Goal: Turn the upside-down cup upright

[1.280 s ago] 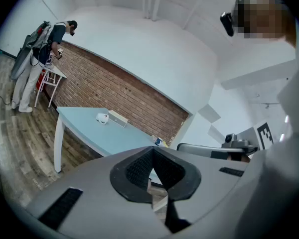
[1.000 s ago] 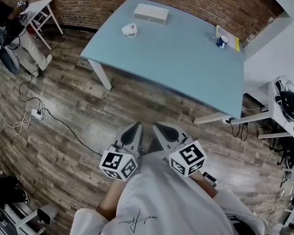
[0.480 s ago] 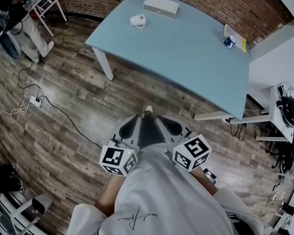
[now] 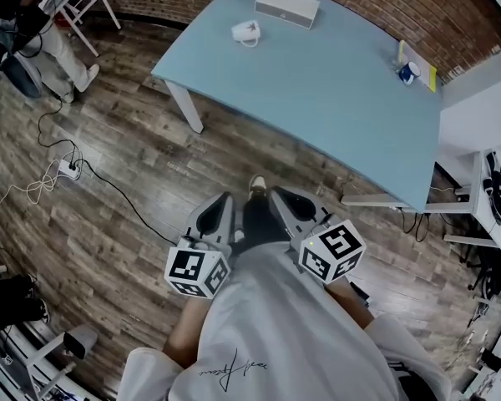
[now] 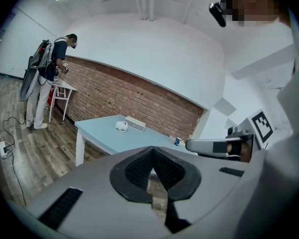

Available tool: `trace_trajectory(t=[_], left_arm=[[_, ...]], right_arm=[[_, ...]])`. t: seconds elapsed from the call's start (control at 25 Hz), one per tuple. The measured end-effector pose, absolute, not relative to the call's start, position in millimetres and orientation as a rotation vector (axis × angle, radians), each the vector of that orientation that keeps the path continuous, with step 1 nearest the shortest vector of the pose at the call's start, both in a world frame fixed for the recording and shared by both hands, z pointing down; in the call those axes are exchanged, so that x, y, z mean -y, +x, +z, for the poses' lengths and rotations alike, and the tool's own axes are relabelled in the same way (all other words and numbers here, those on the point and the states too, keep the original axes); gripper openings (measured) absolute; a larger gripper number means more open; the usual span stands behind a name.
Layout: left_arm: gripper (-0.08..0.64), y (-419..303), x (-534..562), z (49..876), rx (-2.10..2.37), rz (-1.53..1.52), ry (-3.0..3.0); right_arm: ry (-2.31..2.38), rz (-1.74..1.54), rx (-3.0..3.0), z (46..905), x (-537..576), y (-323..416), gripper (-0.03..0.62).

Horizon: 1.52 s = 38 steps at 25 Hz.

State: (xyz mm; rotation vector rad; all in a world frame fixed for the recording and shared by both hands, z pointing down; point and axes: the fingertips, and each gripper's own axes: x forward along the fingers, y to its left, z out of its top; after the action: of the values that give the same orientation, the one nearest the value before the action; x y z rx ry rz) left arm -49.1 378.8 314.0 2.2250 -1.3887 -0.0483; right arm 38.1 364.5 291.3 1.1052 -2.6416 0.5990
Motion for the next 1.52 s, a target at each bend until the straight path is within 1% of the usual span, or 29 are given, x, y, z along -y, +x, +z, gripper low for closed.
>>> trace_trajectory(t=[0.36,0.8,1.28,1.52], left_arm=[[0.009,-43.2,-332.5,326.5,1.356,-0.012,2.190],[0.009,-35.5,-247.7,323.8,1.321,0.029,2.194],[0.009,-2.9,-170.8,318.9,1.277,0.029,2.224],[0.009,11.3,-151.2,317.0,1.277,0.006,2.208]], right_arm=[[1.143,0.682,2.618,301.6,-310.1,53.8,0.021],[1.157,0.784,2.627,305.9,-225.5,63.8,0.021],[1.166,0.779,2.642,301.9,-157.4,87.7,0.021],[1.132,0.784,2.663,304.7,-136.0,99.0,0.021]])
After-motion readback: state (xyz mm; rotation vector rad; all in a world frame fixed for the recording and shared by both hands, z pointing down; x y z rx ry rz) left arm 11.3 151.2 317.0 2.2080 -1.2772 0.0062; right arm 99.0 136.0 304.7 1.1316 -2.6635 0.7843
